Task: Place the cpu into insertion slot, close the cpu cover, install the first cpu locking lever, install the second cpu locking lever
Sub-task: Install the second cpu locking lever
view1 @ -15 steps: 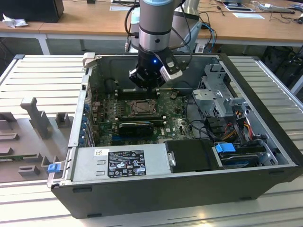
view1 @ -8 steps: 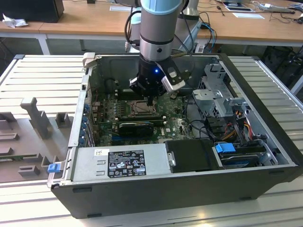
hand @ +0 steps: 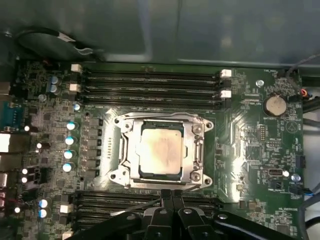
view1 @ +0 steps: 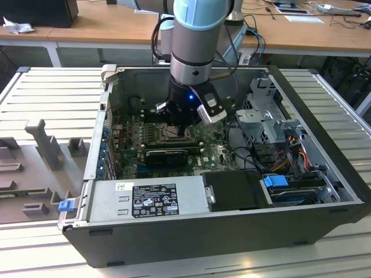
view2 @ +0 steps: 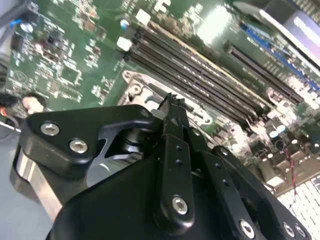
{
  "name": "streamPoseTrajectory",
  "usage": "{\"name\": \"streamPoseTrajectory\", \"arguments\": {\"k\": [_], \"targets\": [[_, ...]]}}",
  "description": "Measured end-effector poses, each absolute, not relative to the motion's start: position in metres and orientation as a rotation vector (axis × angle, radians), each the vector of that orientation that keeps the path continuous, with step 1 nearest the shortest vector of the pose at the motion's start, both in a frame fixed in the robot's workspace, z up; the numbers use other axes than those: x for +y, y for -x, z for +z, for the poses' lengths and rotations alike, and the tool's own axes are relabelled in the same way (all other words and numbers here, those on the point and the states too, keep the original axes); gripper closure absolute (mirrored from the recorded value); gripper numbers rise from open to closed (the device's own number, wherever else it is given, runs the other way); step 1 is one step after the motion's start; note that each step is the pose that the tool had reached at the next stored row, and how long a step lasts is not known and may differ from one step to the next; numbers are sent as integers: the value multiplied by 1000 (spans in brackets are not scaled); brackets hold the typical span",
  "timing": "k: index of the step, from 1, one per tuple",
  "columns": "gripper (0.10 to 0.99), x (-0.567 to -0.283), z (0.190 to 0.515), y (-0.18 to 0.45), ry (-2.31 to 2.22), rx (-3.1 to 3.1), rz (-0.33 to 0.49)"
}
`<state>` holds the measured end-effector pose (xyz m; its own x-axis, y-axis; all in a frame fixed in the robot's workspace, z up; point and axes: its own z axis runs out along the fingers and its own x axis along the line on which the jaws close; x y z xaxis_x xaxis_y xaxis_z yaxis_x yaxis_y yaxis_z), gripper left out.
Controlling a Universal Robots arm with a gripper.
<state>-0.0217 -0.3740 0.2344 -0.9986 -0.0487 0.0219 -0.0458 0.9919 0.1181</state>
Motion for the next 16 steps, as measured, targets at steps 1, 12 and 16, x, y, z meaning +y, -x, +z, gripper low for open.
{"name": "streamPoseTrajectory", "arguments": {"k": [1, 12, 16], "targets": [[980, -374, 234, 25, -76, -3110, -188], [980, -380, 231, 51, -88, -3108, -213], [980, -384, 230, 54, -88, -3107, -228]]}}
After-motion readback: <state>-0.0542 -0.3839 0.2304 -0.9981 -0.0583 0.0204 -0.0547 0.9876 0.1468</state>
